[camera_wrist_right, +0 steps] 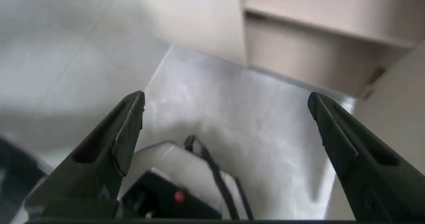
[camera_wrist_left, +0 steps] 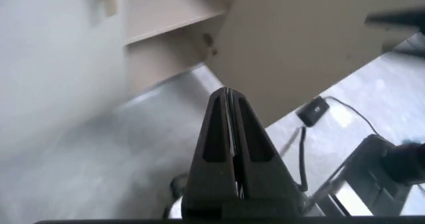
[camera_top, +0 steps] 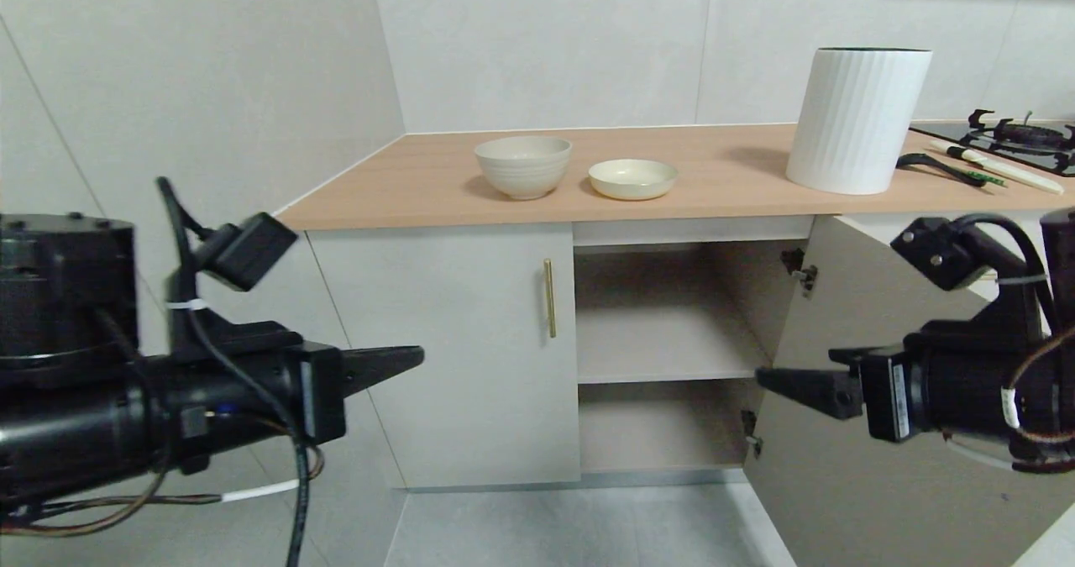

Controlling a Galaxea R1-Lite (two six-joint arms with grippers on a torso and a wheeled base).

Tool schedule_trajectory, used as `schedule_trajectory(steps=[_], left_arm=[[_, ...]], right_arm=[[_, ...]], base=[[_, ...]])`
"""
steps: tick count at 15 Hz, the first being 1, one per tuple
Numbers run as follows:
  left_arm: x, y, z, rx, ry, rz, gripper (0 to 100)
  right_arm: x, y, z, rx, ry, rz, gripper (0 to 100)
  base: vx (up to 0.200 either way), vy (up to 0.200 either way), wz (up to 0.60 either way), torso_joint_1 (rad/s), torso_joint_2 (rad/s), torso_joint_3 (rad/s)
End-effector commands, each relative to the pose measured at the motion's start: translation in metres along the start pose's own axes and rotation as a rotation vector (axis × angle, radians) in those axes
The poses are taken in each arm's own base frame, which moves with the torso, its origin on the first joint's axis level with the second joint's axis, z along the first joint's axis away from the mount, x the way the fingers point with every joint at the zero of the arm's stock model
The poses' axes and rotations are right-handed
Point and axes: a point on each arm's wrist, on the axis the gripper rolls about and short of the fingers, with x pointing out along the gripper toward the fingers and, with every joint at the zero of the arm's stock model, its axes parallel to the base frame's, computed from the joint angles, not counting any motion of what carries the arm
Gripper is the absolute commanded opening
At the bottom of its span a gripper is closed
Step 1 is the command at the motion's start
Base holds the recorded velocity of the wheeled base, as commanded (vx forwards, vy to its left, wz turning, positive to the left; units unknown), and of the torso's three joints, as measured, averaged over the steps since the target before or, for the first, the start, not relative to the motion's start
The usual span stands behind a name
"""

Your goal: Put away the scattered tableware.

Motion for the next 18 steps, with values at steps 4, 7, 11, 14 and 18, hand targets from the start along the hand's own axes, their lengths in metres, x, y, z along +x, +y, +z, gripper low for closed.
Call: schedule_trajectory(steps=[4,7,11,14,18], left_arm=[[-0.037,0.011,0.0,-0.039,-0.09,0.082,0],[-0.028,0.015,0.005,-0.054,-0.09,0.083,100],[-0.032,0.013,0.007,-0.045,-0.108,0.082,100],[-0.034,0.012,0.007,-0.042,-0.117,0.075,100],[-0.034,0.011,0.007,-0.041,-0.108,0.047,100]], right_arm=[[0.012,-0.003,0.007,0.008,0.031,-0.029,100],[0.01,-0.006,-0.004,0.012,0.055,-0.036,100],[0.011,-0.005,-0.004,0.011,0.059,-0.03,100],[0.01,-0.005,-0.004,0.01,0.054,-0.027,100],[0.003,-0.002,-0.001,0.005,0.029,-0.012,100]], base=[[0.0,0.0,0.0,0.0,0.0,0.0],[0.0,0.0,0.0,0.0,0.0,0.0],[0.0,0.0,0.0,0.0,0.0,0.0],[0.0,0.0,0.0,0.0,0.0,0.0],[0.0,0.0,0.0,0.0,0.0,0.0]])
